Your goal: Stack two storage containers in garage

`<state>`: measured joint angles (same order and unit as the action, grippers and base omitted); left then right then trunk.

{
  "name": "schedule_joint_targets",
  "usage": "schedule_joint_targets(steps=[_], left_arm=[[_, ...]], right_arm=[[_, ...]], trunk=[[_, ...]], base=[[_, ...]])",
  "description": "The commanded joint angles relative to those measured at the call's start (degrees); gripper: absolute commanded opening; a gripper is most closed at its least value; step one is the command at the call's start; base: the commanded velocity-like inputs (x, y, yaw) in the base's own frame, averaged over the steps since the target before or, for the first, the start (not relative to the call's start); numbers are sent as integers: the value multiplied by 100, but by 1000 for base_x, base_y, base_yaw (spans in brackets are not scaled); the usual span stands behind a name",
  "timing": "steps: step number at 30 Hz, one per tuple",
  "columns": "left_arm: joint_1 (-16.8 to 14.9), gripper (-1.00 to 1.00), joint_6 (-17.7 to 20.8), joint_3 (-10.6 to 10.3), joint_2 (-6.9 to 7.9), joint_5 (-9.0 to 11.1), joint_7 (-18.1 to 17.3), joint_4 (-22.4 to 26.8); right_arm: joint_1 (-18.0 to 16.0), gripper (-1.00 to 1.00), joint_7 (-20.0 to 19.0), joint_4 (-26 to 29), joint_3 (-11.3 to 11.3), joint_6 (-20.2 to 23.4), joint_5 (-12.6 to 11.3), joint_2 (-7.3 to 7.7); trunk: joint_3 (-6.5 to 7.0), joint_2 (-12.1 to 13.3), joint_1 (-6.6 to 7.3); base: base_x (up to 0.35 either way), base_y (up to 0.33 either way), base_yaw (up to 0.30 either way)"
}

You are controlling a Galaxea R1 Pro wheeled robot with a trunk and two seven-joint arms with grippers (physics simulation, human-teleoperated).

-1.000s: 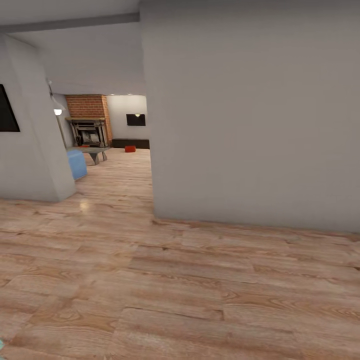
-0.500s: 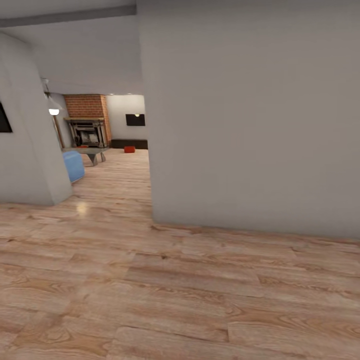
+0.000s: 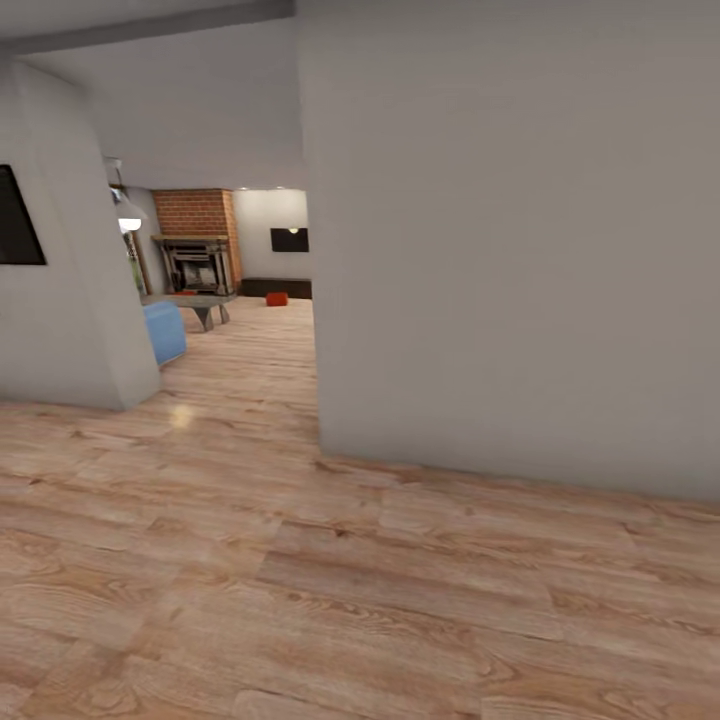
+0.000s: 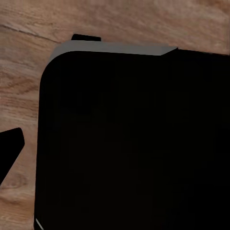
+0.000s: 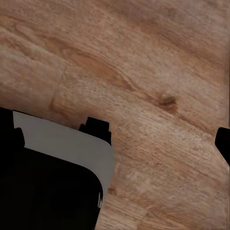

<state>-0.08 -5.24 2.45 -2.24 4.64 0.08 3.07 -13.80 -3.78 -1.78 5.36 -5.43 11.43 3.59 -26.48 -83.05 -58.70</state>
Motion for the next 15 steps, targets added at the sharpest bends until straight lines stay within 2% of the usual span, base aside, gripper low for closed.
schedule_joint_targets(steps=[1,15], left_arm=[[-1,100,-13,19,-3,45,1,1],[-1,100,-13,19,2,45,1,1]], right_arm=[[-9,100,-9,-18,44,-36,-4,1],[-9,100,-2,-15,44,-37,-8,1]], trunk=[[-5,-3,-3],[-5,-3,-3]], base=[[321,0,214],[321,0,219]])
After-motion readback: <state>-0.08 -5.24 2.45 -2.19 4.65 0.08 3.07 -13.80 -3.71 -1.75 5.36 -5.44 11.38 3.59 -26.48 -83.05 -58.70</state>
